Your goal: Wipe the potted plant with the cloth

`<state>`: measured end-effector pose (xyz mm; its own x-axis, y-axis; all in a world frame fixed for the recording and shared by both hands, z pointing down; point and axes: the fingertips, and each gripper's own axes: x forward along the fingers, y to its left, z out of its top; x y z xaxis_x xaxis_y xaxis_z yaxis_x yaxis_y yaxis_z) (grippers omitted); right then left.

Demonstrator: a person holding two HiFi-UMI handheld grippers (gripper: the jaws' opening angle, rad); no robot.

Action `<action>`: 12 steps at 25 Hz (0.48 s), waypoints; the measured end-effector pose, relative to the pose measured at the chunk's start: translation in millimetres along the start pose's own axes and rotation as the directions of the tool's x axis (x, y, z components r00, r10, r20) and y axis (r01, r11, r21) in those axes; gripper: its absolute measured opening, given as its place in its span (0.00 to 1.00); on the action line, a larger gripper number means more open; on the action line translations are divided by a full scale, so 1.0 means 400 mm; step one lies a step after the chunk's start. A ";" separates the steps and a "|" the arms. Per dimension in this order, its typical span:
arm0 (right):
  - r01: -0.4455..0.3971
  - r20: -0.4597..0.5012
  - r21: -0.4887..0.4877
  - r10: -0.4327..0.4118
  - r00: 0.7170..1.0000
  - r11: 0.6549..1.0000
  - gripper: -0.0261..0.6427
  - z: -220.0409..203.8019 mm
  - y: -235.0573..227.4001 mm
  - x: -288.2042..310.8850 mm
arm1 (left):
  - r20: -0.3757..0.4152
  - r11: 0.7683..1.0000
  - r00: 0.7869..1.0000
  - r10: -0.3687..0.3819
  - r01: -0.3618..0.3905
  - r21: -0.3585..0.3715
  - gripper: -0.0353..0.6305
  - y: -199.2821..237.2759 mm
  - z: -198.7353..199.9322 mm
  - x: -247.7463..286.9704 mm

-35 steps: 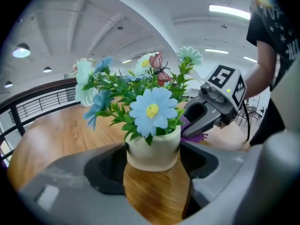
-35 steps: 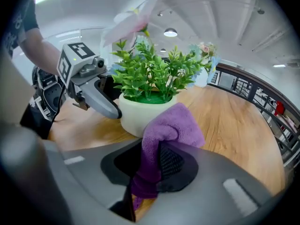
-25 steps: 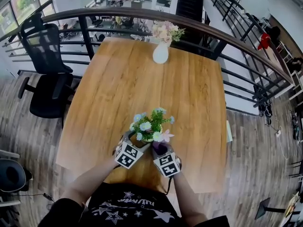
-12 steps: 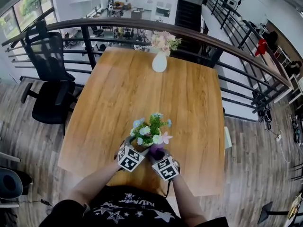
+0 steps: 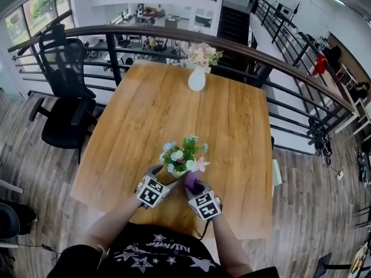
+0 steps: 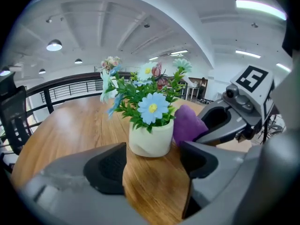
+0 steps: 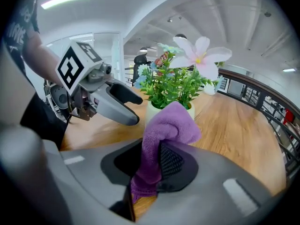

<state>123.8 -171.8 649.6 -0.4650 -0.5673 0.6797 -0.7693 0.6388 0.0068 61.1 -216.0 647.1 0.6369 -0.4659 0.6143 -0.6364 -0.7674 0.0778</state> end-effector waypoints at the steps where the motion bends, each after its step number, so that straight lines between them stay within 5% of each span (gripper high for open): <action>1: 0.001 0.003 -0.002 -0.001 1.000 1.000 0.17 -0.002 0.001 -0.006 | 0.013 1.000 1.000 0.000 0.000 -0.002 0.60 -0.005 0.001 -0.012; 12: 0.007 0.095 0.059 -0.012 0.995 0.998 0.17 -0.036 0.004 -0.078 | 0.162 0.999 0.987 0.014 -0.008 -0.040 0.60 -0.104 0.010 -0.146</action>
<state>143.3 -145.7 638.9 -0.4950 -0.6218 0.6069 -0.7971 0.6030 -0.0324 52.1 -158.7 604.7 0.6901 -0.5418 0.4798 -0.6580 -0.7457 0.1043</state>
